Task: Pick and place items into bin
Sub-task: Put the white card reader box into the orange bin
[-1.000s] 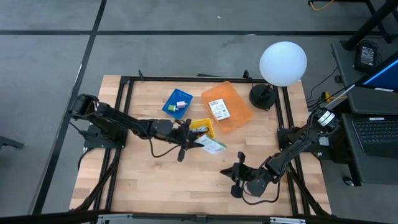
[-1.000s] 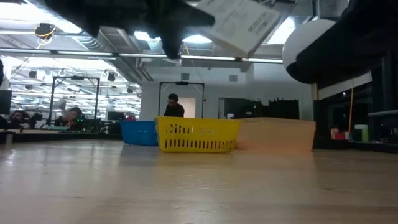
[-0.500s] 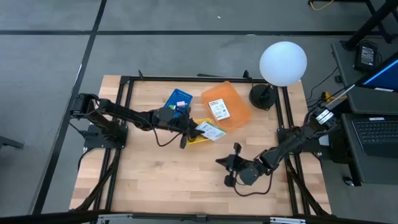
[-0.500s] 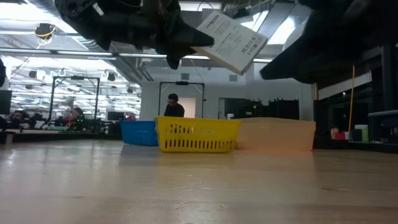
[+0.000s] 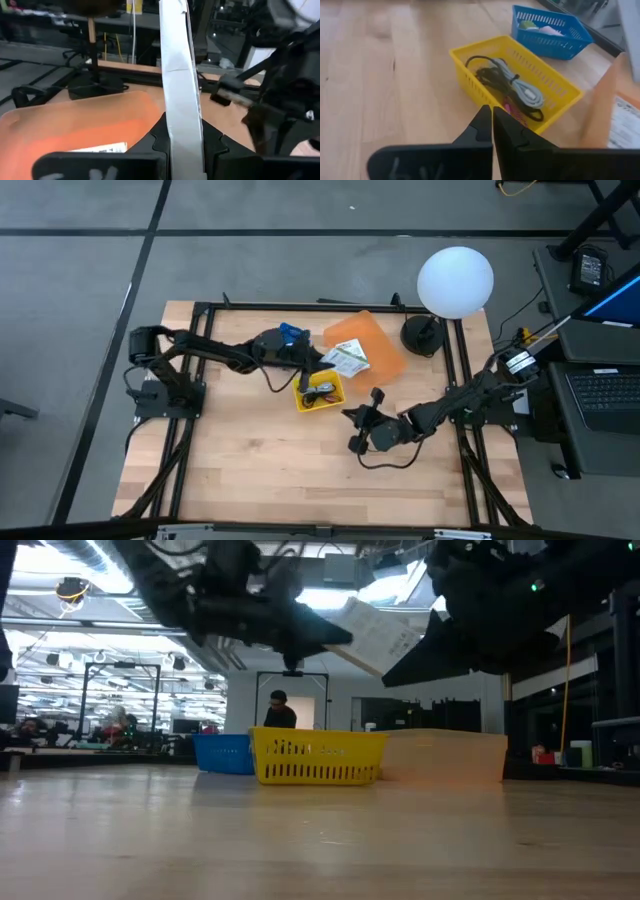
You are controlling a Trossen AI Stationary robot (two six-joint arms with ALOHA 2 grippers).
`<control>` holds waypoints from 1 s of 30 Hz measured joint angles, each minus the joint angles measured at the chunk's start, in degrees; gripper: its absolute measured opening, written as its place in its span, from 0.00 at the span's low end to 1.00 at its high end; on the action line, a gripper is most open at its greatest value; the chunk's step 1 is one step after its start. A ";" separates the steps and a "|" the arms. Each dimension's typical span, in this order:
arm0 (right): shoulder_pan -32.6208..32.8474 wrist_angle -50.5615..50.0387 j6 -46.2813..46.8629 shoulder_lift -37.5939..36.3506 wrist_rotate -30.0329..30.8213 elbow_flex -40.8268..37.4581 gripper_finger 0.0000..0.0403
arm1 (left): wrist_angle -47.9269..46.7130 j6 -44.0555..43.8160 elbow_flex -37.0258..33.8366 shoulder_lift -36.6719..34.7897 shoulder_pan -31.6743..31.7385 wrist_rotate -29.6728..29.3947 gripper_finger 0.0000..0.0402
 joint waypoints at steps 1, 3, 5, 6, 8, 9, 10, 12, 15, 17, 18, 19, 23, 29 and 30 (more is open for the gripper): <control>-0.07 -0.75 -0.04 -0.68 -0.04 0.00 0.00 | -0.24 -0.02 0.99 1.21 0.42 0.46 0.09; -0.39 -3.89 0.17 -3.02 -0.08 -0.02 0.00 | -0.63 0.11 3.86 3.95 1.45 1.20 0.09; -0.61 -7.76 1.66 -6.40 -0.08 0.00 0.00 | -1.58 0.33 6.93 6.46 2.56 3.05 0.09; -0.64 -10.47 2.35 -8.28 -0.05 0.00 0.00 | -2.50 0.35 8.53 7.75 3.09 3.60 0.09; -0.64 -15.00 4.21 -11.35 0.05 0.00 0.00 | -4.73 0.42 11.59 10.09 4.00 3.76 0.09; -0.64 -17.20 4.85 -12.65 0.06 0.00 0.00 | -6.21 0.43 12.86 11.09 4.51 3.88 0.09; -0.64 -18.45 5.25 -13.61 0.12 0.00 0.00 | -7.30 0.53 14.42 12.33 4.92 3.86 0.09; -0.64 -20.37 5.65 -14.88 0.14 0.00 0.00 | -9.65 0.51 16.80 14.36 5.76 3.69 0.09; -0.65 -22.54 5.44 -15.19 0.12 0.00 0.00 | -12.35 0.47 20.30 17.53 6.65 3.26 0.09; -1.10 -22.75 4.44 -15.23 0.16 0.00 0.00 | -14.52 0.23 21.83 18.83 7.19 3.21 0.09; -1.46 -22.96 3.55 -15.23 0.26 0.00 0.00 | -15.28 0.10 22.53 19.32 7.42 3.15 0.09; -1.76 -23.26 3.05 -15.23 0.40 0.00 0.00 | -15.74 0.12 23.23 19.80 7.62 3.02 0.09; -3.22 -23.27 1.41 -15.23 0.56 0.00 0.00 | -18.70 0.06 24.35 19.98 8.56 2.63 0.10; -4.61 -23.57 -0.81 -15.23 0.56 0.00 0.00 | -19.02 -1.12 24.37 19.97 9.87 2.32 0.16; -4.76 -23.59 -1.05 -15.23 0.55 0.00 0.00 | -19.23 -1.13 24.37 19.98 9.99 2.27 0.16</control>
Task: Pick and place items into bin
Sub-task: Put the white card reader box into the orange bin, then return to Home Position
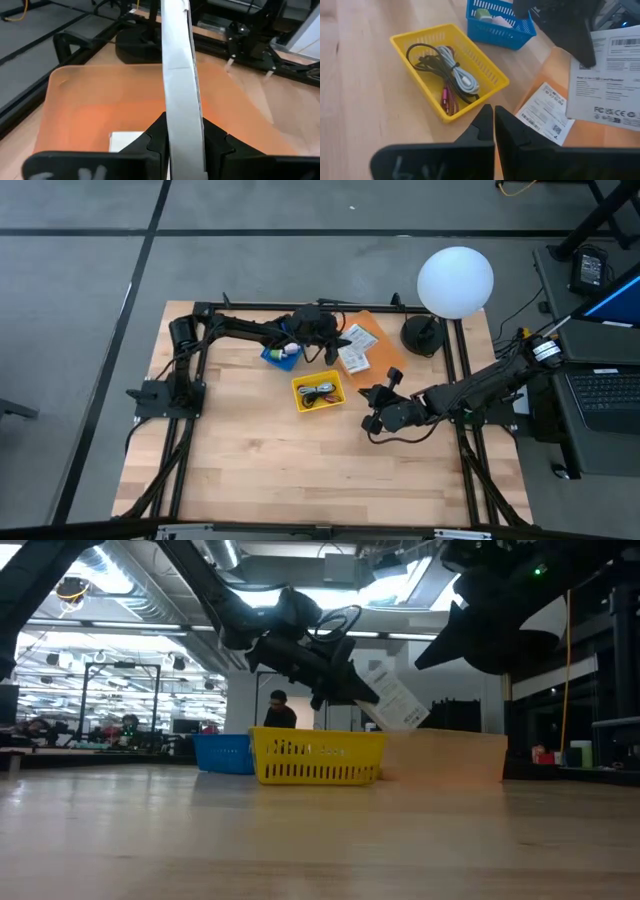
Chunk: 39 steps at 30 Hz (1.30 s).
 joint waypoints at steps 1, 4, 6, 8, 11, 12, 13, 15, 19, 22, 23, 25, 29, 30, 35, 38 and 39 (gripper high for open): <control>-0.08 0.00 -0.07 0.00 0.00 0.00 0.00 | -0.28 -0.08 0.00 -0.01 0.18 0.00 0.16; -0.08 -0.07 -0.04 0.00 -0.01 0.00 0.00 | -0.43 -1.25 0.00 -0.01 0.27 0.00 0.16; -0.05 -0.11 0.02 0.00 -0.01 0.00 0.00 | -0.64 -1.36 0.00 -0.02 0.27 0.01 0.16; -0.05 -0.20 0.11 0.00 -0.03 0.00 0.00 | -1.36 -1.85 0.00 -0.02 0.23 0.20 0.16; -0.05 -0.46 1.12 0.00 -0.05 0.00 0.00 | -2.25 -3.02 0.00 -0.02 -0.23 0.53 0.15; -0.05 -0.46 1.19 0.00 -0.05 0.00 0.00 | -2.63 -3.00 0.00 -0.02 -0.34 0.53 0.14; -0.05 -0.46 1.21 0.00 -0.05 0.00 0.00 | -3.09 -3.01 0.00 -0.02 -0.44 0.52 0.14; -0.05 -0.47 1.28 0.00 -0.08 0.00 0.00 | -3.94 -3.05 0.00 -0.02 -0.67 0.44 0.14; -0.05 -0.46 1.39 0.02 -0.10 0.00 0.00 | -3.67 -4.01 0.00 -0.04 -1.02 -0.74 0.18; -0.05 -0.46 1.36 0.02 -0.10 0.00 0.00 | -3.79 -4.43 0.00 -0.04 -1.02 -1.22 0.22; -0.05 -0.46 1.35 0.02 -0.10 0.00 0.00 | -3.95 -4.64 0.00 -0.04 -1.02 -1.40 0.24; -0.05 -0.46 1.32 0.02 -0.12 0.00 0.00 | -4.05 -5.25 0.00 -0.04 -1.02 -1.46 0.27; -0.05 -0.51 1.19 0.02 -0.11 0.00 0.00 | -4.10 -4.16 0.00 -0.24 -0.93 -1.54 0.31; -0.05 -0.55 1.19 0.02 -0.12 0.00 0.00 | -4.42 -3.46 0.00 -0.70 -0.69 -1.51 0.31; -0.05 -0.99 1.30 0.02 -0.12 0.00 0.00 | -5.46 -0.70 0.02 -4.41 0.46 -1.62 0.32; -0.05 -1.02 1.27 0.02 -0.10 0.00 0.00 | -8.63 1.17 0.01 -7.75 0.72 -1.60 0.32; -0.05 -1.11 1.37 0.02 -0.10 0.00 0.00 | -9.81 2.09 0.01 -9.05 0.70 -1.56 0.31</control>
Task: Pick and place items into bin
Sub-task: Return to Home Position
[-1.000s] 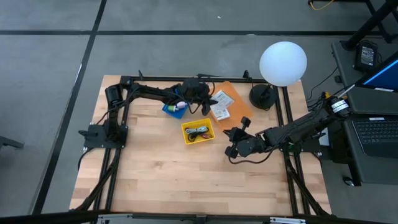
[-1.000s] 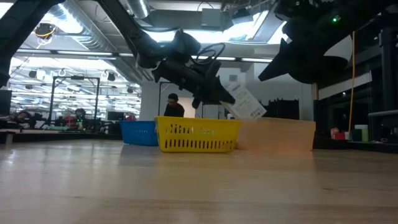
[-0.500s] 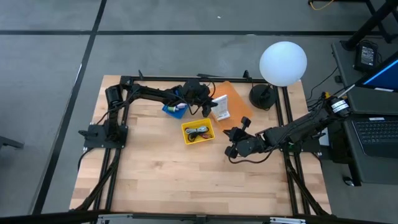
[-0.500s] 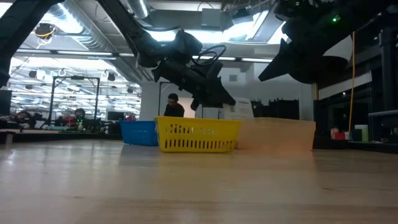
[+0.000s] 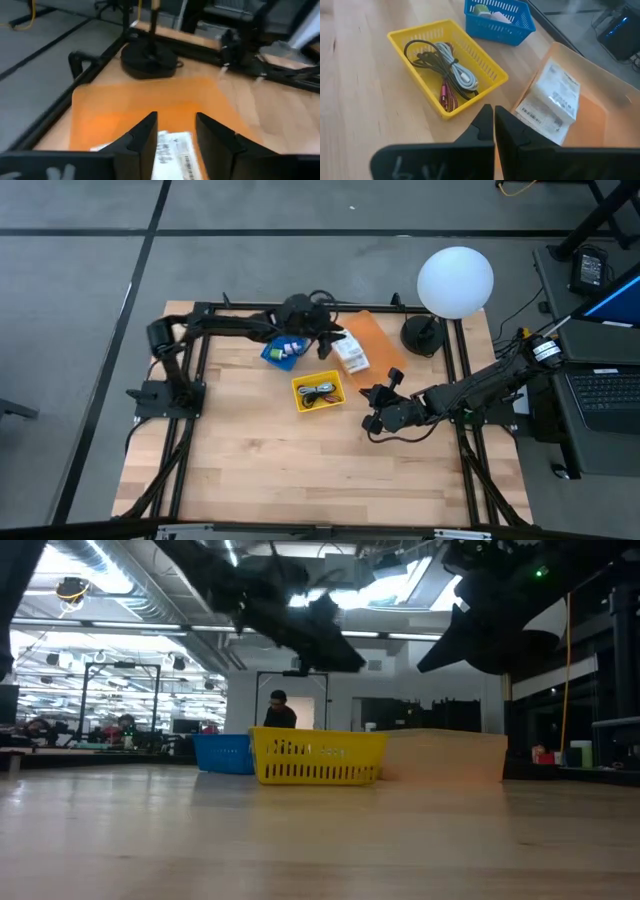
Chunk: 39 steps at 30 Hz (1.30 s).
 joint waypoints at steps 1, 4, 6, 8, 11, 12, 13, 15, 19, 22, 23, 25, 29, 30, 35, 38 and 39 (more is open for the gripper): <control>0.00 -0.16 0.06 0.00 0.00 0.00 0.00 | -1.76 1.31 0.03 -1.63 0.00 0.04 0.31; 0.04 -0.40 0.18 0.00 -0.61 0.00 0.00 | -10.59 5.17 0.01 -6.83 -0.32 0.24 0.30; 0.00 0.46 -0.05 0.02 -3.85 0.00 0.00 | -13.35 6.58 -1.45 -10.48 -1.33 -0.27 0.28; 0.02 2.06 -0.53 0.02 -6.46 0.00 0.00 | -11.02 7.06 -5.09 -14.16 -3.29 -0.77 0.24; 0.15 4.72 -1.75 0.02 -7.08 -0.40 0.00 | -3.10 7.08 -13.17 -19.42 -6.48 -1.35 0.16; 0.13 6.69 -2.50 -0.04 -7.06 -1.11 0.00 | 0.06 7.06 -16.07 -21.06 -7.54 -1.54 0.13; 0.13 8.84 -3.47 -0.34 -7.16 -2.30 0.00 | 3.00 7.06 -18.96 -22.72 -8.48 -1.62 0.10; 0.02 15.44 -5.64 -0.48 -9.12 -5.10 0.00 | 7.70 6.89 -24.50 -26.39 -10.40 -2.64 0.04; -1.05 29.86 -9.70 -0.74 -14.55 -11.27 0.00 | 13.75 6.03 -33.76 -34.01 -13.38 -8.03 0.01; -2.14 37.24 -11.14 -0.74 -15.91 -14.73 0.00 | 17.93 4.86 -39.80 -40.37 -14.94 -10.68 0.00; -2.45 38.62 -11.73 -0.76 -15.95 -15.41 0.00 | 18.64 4.64 -41.66 -42.48 -15.32 -11.03 0.00; -3.00 39.70 -12.11 -0.82 -16.13 -16.05 0.00 | 19.20 4.55 -44.99 -46.89 -15.84 -11.96 0.00; -3.95 39.79 -12.73 -2.53 -16.55 -16.09 0.00 | 19.58 4.48 -50.09 -55.79 -16.04 -14.30 0.01; -4.25 39.73 -13.53 -3.32 -17.52 -16.09 0.00 | 19.49 4.48 -51.28 -57.95 -16.04 -14.80 0.01; -6.18 39.41 -17.66 -7.15 -21.52 -16.09 0.00 | 19.02 5.06 -57.02 -67.60 -15.89 -16.78 0.01; -8.18 39.29 -18.43 -8.84 -25.18 -16.09 0.00 | 16.23 5.49 -59.25 -72.96 -15.89 -16.97 0.01; -8.84 39.20 -18.39 -9.17 -26.49 -16.09 0.00 | 14.35 5.50 -59.60 -74.81 -15.89 -16.97 0.01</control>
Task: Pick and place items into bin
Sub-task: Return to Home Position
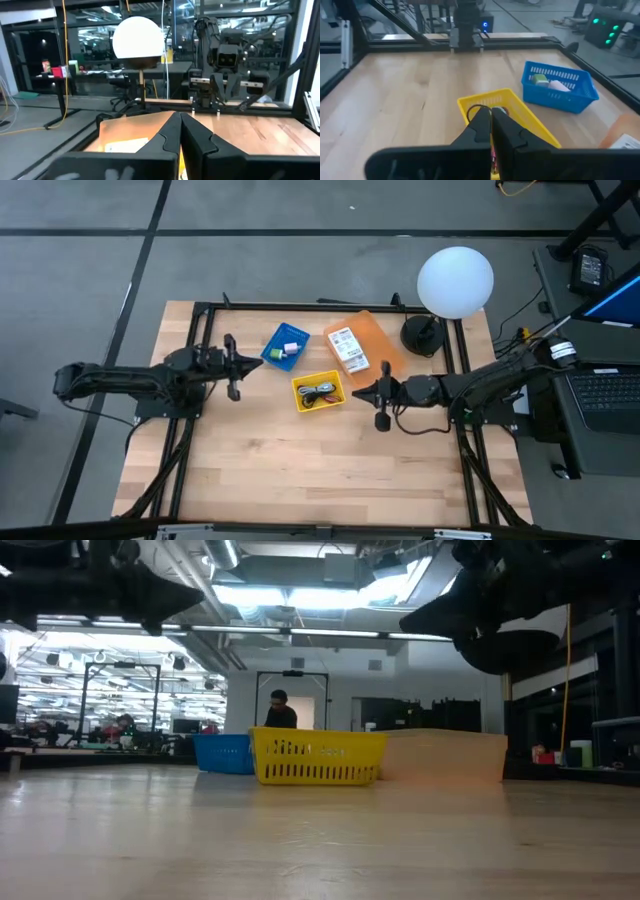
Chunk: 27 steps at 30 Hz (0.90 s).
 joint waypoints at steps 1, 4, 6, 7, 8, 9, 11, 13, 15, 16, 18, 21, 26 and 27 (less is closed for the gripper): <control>-0.58 0.14 0.02 -0.06 -1.13 0.02 0.00 | -1.87 -0.16 -0.11 -1.73 0.00 -0.02 0.01; -2.17 -0.11 -0.02 -0.01 -2.25 0.02 0.00 | -7.76 -0.41 -0.24 -7.14 0.00 -0.08 0.01; -3.16 -0.08 -0.02 0.00 -2.23 0.02 0.00 | -10.77 -0.42 -0.24 -10.51 0.00 -0.43 0.01; -3.55 -0.17 -0.48 -0.32 -2.58 0.02 0.00 | -12.38 -0.42 -0.24 -12.07 0.00 -0.85 0.01; -3.87 -0.24 -1.21 -0.91 -2.89 0.00 0.00 | -14.12 -0.40 -0.24 -13.46 0.00 -1.40 0.01; -4.20 0.26 -1.80 -1.50 -3.09 0.02 0.00 | -16.23 -0.40 -0.24 -14.83 0.00 -2.03 0.01; -4.79 0.16 -2.63 -2.76 -3.26 0.07 0.00 | -18.77 -0.44 -0.57 -17.48 0.00 -3.02 0.01; -5.28 -0.01 -3.07 -3.76 -3.25 0.05 0.00 | -18.78 0.15 -1.52 -19.60 0.00 -3.06 0.01; -5.48 -0.22 -4.25 -4.59 -3.41 0.06 0.00 | -18.97 1.16 -2.54 -21.65 0.02 -3.08 0.01; -5.48 -0.60 -4.42 -4.98 -3.58 0.05 0.00 | -18.93 1.71 -2.86 -22.43 0.00 -3.20 0.01; -5.47 -1.78 -4.42 -5.54 -3.72 0.05 0.00 | -18.92 2.04 -3.32 -23.70 0.02 -3.80 0.01; -5.48 -3.14 -4.16 -5.85 -3.71 -0.11 0.00 | -19.51 2.90 -3.32 -24.50 0.02 -3.53 0.01; -5.48 7.33 -4.16 -5.87 -4.93 -5.78 0.00 | -22.19 4.03 -3.34 -24.48 0.02 -1.02 0.01; -5.48 9.51 -4.25 -6.10 -5.58 -7.14 0.00 | -22.43 4.28 -3.36 -24.48 0.01 -1.46 0.01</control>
